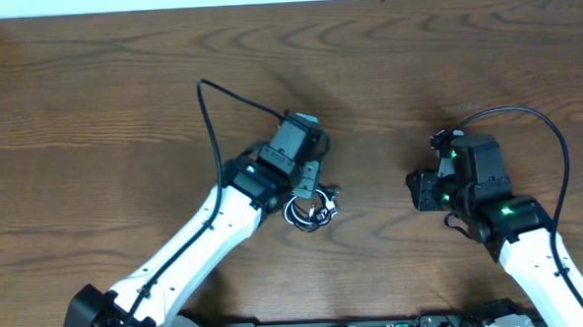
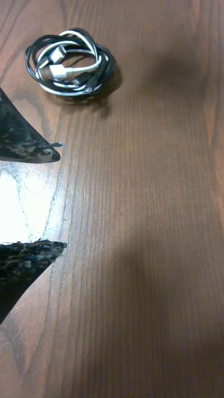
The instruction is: Untangle cables
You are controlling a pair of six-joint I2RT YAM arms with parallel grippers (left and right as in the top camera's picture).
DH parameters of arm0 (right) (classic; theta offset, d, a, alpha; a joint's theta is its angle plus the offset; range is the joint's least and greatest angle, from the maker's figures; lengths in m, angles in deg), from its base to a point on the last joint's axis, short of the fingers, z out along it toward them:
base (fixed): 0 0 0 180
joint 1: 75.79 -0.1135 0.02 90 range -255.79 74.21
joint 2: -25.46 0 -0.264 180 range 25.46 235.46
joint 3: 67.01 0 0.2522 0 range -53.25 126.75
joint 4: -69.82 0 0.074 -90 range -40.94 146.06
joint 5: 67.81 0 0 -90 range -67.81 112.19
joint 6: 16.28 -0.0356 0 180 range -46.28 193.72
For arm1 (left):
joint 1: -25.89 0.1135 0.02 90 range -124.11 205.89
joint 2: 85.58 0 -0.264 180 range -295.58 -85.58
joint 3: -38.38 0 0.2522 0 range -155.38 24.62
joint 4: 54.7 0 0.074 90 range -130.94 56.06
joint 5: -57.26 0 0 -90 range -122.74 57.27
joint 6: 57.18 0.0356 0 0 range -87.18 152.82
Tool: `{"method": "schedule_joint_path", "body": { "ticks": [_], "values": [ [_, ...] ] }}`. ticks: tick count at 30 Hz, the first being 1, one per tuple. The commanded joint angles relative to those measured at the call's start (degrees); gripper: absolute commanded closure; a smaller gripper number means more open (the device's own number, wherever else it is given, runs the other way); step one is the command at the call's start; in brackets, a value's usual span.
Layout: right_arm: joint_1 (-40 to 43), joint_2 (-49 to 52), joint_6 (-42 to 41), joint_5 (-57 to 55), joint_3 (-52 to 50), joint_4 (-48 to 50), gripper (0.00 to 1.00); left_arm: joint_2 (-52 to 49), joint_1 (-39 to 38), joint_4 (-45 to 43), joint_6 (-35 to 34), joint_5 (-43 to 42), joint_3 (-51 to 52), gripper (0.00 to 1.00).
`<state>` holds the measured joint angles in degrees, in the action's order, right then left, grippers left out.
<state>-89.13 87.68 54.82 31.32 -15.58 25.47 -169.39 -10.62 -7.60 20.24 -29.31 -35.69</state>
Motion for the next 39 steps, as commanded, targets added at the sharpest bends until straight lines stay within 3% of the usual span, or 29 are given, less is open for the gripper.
{"method": "schedule_joint_path", "body": {
  "ticks": [1, 6, 13, 30, 32, 33, 36, 37, 39],
  "values": [
    [0.0, 0.0, -0.4, -0.6, -0.2, 0.1, 0.63, -1.6, 2.8, 1.5, -1.1, -4.7, 0.5, 0.36],
    [0.0, 0.0, -0.4, -0.6, -0.2, 0.1, 0.63, -3.8, 5.3, 5.3, -1.1, -5.3, 0.5, 0.32],
    [0.0, 0.0, -0.4, -0.6, -0.2, 0.1, 0.63, -8.0, 6.0, 6.5, -1.3, -13.2, 0.5, 0.32],
    [0.0, 0.0, -0.4, -0.6, -0.2, 0.1, 0.63, -20.2, 6.0, 5.0, -2.7, -15.8, 0.5, 0.33],
    [0.0, 0.0, -0.4, -0.6, -0.2, 0.1, 0.63, -21.0, 6.0, 4.4, -2.7, -15.8, 0.5, 0.39],
    [0.0, 0.0, -0.4, -0.6, -0.2, 0.1, 0.63, -21.2, 6.0, 4.1, -2.7, -15.8, 0.5, 0.47],
    [0.0, 0.0, -0.4, -0.6, -0.2, 0.1, 0.63, -21.0, 6.0, 3.3, -2.7, -15.8, 0.4, 0.85],
    [0.0, 0.0, -0.4, -0.6, -0.2, 0.1, 0.63, -21.0, 6.0, 3.1, -2.7, -15.8, 0.2, 0.92],
    [0.0, 0.0, -0.4, -0.6, -0.2, 0.1, 0.63, -20.4, 6.0, 3.1, -2.4, -15.8, -0.5, 0.92]
  ]
}}
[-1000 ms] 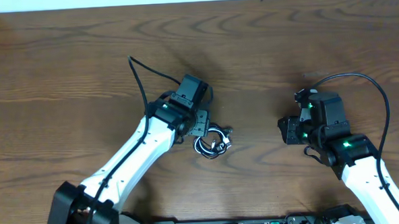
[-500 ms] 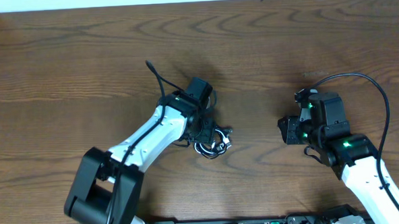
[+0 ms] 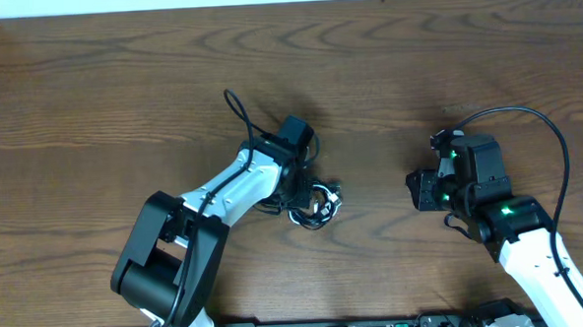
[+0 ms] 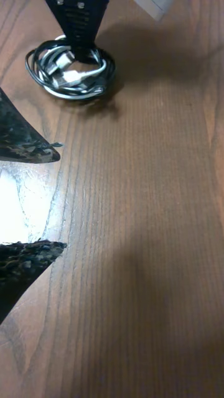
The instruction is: Untangle cables
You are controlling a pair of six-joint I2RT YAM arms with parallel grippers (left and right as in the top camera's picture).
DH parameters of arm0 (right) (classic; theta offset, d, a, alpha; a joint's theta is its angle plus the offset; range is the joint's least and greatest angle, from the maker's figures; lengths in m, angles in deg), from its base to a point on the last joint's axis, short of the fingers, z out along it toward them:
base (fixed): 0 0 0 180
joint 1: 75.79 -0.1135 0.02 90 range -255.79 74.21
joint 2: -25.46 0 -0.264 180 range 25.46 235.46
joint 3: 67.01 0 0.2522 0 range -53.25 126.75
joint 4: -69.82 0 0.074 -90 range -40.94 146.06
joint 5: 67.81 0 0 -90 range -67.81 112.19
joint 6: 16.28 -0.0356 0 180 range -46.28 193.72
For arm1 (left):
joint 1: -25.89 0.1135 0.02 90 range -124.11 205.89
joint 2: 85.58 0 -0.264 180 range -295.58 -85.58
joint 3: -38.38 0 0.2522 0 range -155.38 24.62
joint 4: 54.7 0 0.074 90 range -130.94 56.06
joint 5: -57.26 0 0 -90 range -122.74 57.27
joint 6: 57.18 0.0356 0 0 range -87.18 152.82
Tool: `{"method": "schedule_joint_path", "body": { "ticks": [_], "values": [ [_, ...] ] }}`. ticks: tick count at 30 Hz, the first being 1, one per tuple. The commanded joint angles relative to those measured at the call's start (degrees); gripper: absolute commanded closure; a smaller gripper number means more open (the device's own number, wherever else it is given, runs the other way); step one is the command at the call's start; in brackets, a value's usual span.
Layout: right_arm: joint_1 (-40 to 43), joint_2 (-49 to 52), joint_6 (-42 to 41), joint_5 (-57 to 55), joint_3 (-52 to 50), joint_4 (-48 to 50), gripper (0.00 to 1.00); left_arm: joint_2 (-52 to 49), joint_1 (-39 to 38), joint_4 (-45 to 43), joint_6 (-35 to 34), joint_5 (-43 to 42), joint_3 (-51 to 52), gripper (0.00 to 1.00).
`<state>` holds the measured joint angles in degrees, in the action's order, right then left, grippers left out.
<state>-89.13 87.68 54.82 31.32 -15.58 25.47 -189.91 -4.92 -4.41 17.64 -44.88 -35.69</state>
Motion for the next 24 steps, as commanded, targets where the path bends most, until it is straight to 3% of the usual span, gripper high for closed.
{"method": "schedule_joint_path", "body": {
  "ticks": [1, 5, 13, 20, 24],
  "values": [
    [0.0, 0.0, -0.4, -0.6, -0.2, 0.1, 0.63, 0.7, 0.3, -0.1, 1.2, -0.3, -1.1, 0.93],
    [0.0, 0.0, -0.4, -0.6, -0.2, 0.1, 0.63, 4.7, 0.3, 0.7, 7.5, 0.4, -4.0, 0.93],
    [0.0, 0.0, -0.4, -0.6, -0.2, 0.1, 0.63, 18.7, 0.2, -2.1, 11.5, 23.6, -6.0, 0.92],
    [0.0, 0.0, -0.8, -0.3, -0.2, 0.6, 0.61, 24.4, -2.6, -2.8, 15.6, 23.8, -6.0, 0.92],
    [0.0, 0.0, 2.7, 8.7, -0.2, 5.7, 0.56, 24.5, -4.0, -1.6, 15.6, 19.7, -6.0, 0.92]
  ]
}}
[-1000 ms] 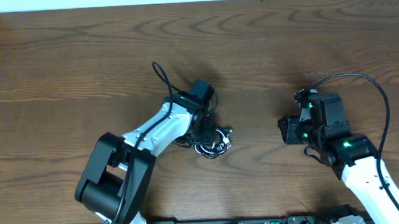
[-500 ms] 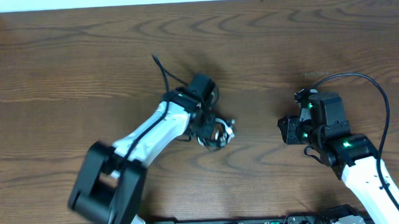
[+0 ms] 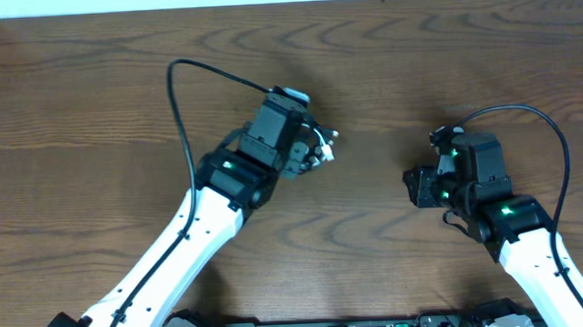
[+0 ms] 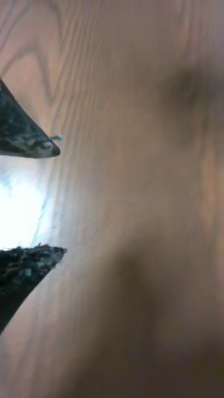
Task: Untangle cables
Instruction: 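Lift the bundle with the left gripper toward the right gripper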
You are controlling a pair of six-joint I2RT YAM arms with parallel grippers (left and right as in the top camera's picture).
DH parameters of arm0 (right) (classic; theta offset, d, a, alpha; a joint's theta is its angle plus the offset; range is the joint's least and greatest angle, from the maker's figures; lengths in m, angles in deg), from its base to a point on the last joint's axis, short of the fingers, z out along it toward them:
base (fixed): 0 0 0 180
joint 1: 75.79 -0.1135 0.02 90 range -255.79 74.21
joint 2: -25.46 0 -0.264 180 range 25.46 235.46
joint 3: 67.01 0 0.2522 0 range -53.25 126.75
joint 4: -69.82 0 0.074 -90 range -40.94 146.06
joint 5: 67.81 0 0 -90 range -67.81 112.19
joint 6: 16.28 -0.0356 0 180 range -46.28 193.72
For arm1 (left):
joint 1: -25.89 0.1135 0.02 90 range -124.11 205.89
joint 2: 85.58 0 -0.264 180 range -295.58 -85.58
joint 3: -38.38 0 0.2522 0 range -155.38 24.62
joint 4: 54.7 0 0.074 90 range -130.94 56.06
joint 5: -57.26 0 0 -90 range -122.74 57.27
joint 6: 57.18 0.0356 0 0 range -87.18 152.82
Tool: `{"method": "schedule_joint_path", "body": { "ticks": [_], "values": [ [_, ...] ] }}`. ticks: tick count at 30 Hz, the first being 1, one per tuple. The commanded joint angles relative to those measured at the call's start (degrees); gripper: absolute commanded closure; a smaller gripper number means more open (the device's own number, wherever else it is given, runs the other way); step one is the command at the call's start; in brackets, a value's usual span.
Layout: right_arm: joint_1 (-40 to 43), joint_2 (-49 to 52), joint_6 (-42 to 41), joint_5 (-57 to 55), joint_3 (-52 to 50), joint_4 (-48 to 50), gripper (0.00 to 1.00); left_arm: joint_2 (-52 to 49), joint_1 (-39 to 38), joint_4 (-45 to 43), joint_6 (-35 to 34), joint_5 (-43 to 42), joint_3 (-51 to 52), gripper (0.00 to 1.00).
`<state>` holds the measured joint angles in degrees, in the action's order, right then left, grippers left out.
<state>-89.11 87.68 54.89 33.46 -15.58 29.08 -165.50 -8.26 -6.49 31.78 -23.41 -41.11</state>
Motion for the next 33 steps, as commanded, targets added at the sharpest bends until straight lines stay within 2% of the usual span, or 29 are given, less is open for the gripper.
{"method": "schedule_joint_path", "body": {
  "ticks": [1, 4, 8, 11, 14, 19, 24, 33],
  "values": [
    [0.0, 0.0, 5.0, 9.5, -0.2, 4.1, 0.56, 0.1, -0.7, 0.9, 1.4, -4.5, -0.6, 0.93],
    [0.0, 0.0, 9.5, 16.2, -0.2, 11.3, 0.52, 0.1, -0.5, 2.2, 1.5, -13.6, -0.6, 0.92],
    [0.4, 0.0, 11.2, 18.3, -0.2, 18.8, 0.45, 0.1, -0.2, 3.0, 1.5, -24.8, -0.6, 0.93],
    [1.2, 0.0, 11.2, 19.8, -0.2, 20.2, 0.44, 0.1, 1.3, 2.8, 3.3, -33.5, -0.6, 0.93],
    [1.4, 0.0, 11.2, 27.0, -0.2, 20.1, 0.44, 0.1, 3.7, 2.1, 3.4, -40.2, -0.6, 0.92],
    [1.2, 0.0, 12.1, 41.6, -0.2, 21.3, 0.43, 0.1, 5.3, 1.0, 3.3, -44.8, -0.5, 0.93],
    [1.2, 0.0, 12.5, 52.2, -0.2, 22.5, 0.43, 0.0, 5.2, -0.9, 0.3, -45.0, -0.5, 0.93],
    [1.2, 0.0, 12.5, 53.6, -0.2, 22.5, 0.42, -0.4, 5.2, -5.9, -3.7, -55.0, -0.5, 0.93]
  ]
}}
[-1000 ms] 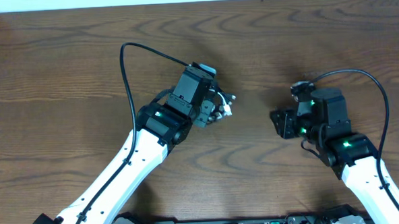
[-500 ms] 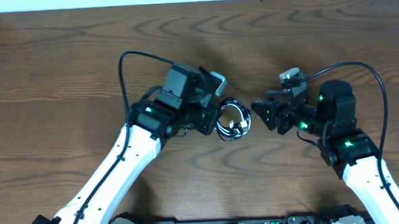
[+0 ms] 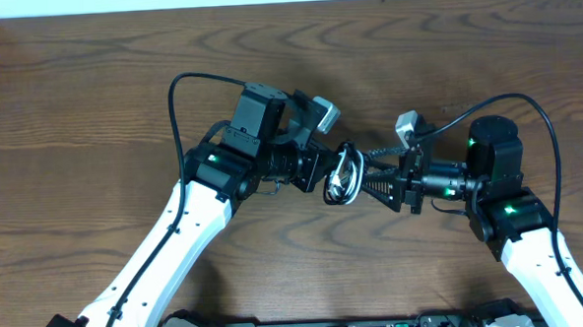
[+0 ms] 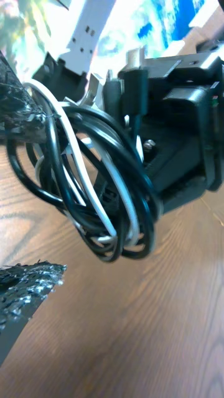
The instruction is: Untangle cables
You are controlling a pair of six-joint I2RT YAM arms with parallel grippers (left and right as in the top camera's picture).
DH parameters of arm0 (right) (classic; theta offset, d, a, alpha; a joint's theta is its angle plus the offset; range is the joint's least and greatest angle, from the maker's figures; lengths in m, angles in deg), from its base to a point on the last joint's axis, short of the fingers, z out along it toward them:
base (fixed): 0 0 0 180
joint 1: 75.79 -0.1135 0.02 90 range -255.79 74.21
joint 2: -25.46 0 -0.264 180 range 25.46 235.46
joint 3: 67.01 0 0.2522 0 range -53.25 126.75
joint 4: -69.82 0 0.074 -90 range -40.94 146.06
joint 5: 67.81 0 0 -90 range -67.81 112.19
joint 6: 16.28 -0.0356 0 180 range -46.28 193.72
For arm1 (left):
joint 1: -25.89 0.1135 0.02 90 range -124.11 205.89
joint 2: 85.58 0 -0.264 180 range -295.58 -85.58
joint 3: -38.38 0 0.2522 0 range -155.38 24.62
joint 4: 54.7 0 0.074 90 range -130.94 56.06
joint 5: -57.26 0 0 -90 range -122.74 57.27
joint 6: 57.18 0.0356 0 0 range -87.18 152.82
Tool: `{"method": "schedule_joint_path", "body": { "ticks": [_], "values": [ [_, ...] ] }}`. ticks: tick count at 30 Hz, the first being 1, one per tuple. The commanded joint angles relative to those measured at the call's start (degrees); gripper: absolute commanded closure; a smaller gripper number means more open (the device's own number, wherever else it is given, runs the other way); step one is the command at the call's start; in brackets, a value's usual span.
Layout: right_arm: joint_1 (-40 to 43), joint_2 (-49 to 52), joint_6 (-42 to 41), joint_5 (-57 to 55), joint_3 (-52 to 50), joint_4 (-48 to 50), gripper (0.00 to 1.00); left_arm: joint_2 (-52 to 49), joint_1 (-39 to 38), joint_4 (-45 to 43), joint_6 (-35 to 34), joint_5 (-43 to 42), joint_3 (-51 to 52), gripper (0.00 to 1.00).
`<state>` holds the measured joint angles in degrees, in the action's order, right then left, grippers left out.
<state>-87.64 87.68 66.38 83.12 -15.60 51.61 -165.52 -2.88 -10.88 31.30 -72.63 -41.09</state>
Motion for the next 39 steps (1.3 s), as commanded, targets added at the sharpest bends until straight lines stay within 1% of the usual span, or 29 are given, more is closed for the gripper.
{"method": "schedule_joint_path", "body": {
  "ticks": [1, 3, 6, 7, 9, 11, 13, 15, 17, 20, 22, 24, 26, 29, 31, 33, 37, 39],
  "values": [
    [-0.2, 0.0, 1.0, 3.8, -0.2, 0.0, 0.43, -0.4, -0.2, -2.1, -3.3, -7.2, -0.5, 0.93],
    [-0.2, 0.0, 1.0, 2.1, -0.2, 0.0, 0.46, -0.4, -0.2, -3.2, -3.5, -9.6, -0.5, 0.93],
    [-0.2, 0.0, -1.1, -4.7, -0.2, -0.2, 0.60, -0.4, -0.2, -3.2, -3.5, -10.1, -0.5, 0.93],
    [-0.2, 0.0, -2.4, -7.8, -0.2, -0.4, 0.62, -0.4, -0.2, -3.2, -3.5, -10.0, -0.5, 0.93],
    [-0.2, 0.0, -4.9, -13.9, -0.2, -1.2, 0.57, -0.4, -0.2, -2.9, -3.5, -8.6, -0.5, 0.93],
    [-0.2, 0.0, -7.0, -19.1, -0.2, -2.1, 0.54, -0.4, -0.2, -1.7, -3.5, -2.5, -0.5, 0.92],
    [-0.2, 0.0, -7.2, -19.4, -0.2, -2.0, 0.50, -0.5, -0.2, 0.9, -5.0, 9.9, -0.5, 0.93],
    [-0.2, 0.0, -7.2, -19.4, -0.2, -2.0, 0.49, -0.5, -0.2, 3.2, -11.0, 22.3, -0.5, 0.92],
    [-0.2, 0.0, -7.2, -20.2, -0.2, -2.2, 0.48, -0.5, -0.2, 4.4, -14.4, 28.1, -0.5, 0.93],
    [-0.1, 0.0, -9.2, -27.8, -0.2, -4.8, 0.46, -0.5, -0.2, 4.0, -17.3, 28.0, -0.5, 0.93],
    [-0.1, 0.0, -13.0, -37.9, -0.2, -8.9, 0.45, -0.5, -0.1, 4.0, -20.4, 28.5, -0.5, 0.93],
    [-0.1, 0.0, -15.7, -44.6, -0.2, -12.1, 0.41, -0.5, -0.1, 4.0, -23.7, 28.7, -0.5, 0.93],
    [-0.1, 0.0, -17.2, -47.8, -0.2, -14.0, 0.39, -0.5, -0.1, 3.8, -26.6, 26.6, -0.5, 0.93],
    [-0.1, 0.0, -17.1, -45.9, -0.2, -14.2, 0.40, -0.5, -0.1, 2.2, -26.7, 18.2, -0.5, 0.93],
    [-0.1, 0.0, -16.5, -41.9, -0.2, -13.1, 0.39, -0.5, -0.1, 0.5, -26.7, 12.2, -0.5, 0.92],
    [-0.1, 0.0, -13.9, -34.3, -0.2, -10.7, 0.39, -0.5, -0.1, -0.7, -27.0, 7.8, -0.5, 0.93],
    [-0.2, 0.0, -8.9, -16.5, -0.2, -4.9, 0.35, -0.5, -0.1, -1.4, -28.2, 3.6, -0.5, 0.93],
    [-0.2, 0.0, -7.1, -7.9, -0.2, -1.9, 0.30, -0.5, -0.1, -1.4, -28.2, 3.0, -0.5, 0.93]
  ]
}}
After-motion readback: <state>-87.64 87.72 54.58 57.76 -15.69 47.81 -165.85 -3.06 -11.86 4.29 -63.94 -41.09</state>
